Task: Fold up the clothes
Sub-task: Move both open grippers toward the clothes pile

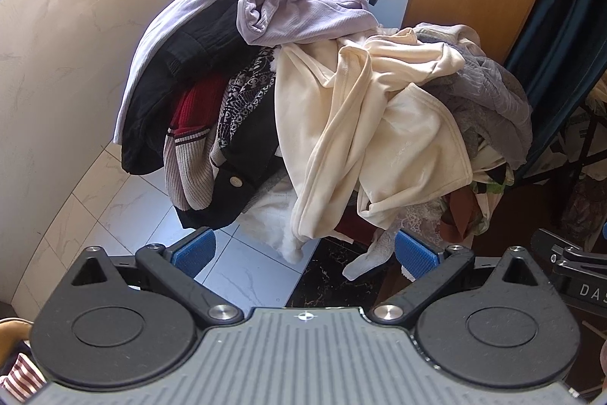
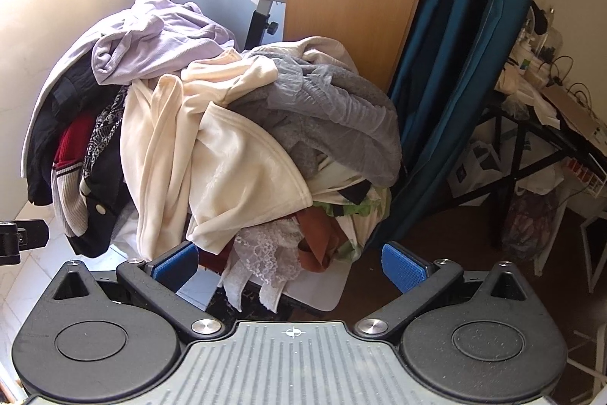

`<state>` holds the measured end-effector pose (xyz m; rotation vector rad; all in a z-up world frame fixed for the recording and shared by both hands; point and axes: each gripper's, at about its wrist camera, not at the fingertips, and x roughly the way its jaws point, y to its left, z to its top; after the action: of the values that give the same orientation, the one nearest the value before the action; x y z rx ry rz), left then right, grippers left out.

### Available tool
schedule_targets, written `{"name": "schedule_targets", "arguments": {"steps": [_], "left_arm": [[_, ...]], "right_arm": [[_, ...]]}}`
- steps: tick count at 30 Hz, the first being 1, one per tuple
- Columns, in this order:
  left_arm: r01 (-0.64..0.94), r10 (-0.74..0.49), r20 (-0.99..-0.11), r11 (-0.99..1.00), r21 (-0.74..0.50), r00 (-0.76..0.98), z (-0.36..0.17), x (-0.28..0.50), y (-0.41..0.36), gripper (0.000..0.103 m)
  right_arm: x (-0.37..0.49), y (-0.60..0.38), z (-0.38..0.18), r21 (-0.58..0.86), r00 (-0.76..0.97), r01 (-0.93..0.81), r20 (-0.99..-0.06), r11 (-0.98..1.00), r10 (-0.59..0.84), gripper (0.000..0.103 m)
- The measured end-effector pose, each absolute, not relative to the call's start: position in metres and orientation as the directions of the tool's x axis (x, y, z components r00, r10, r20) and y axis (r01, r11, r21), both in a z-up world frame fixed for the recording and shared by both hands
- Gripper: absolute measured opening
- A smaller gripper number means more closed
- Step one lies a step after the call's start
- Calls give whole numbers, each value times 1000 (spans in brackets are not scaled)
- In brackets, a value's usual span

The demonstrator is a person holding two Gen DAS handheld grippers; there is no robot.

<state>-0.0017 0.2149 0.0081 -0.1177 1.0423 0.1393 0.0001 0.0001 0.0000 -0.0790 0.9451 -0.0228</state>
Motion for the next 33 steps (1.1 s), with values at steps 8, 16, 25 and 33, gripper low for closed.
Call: {"name": "schedule_targets", "arguments": {"steps": [8,16,25,33], "left_arm": [[-211,61,-873,976,-49,484,5,-4,224,102],[-222,72,-875,974,-42,480,6,-7,227,102],[-227,88,-873,974,-27,480,7,-14,228,102],[-230,103,-866,973,-14,489,10,-22,231,102]], "right_arm": [[3,4,1,-72,579,-23,-814,997,-46,102],[1,5,-2,-56,579,-36,-815,998,-25,102],[-3,9,-2,-40,588,-51,-809,998,-2,102],[-5,15,-2,-36,595,-67,-804,997,11,102]]}}
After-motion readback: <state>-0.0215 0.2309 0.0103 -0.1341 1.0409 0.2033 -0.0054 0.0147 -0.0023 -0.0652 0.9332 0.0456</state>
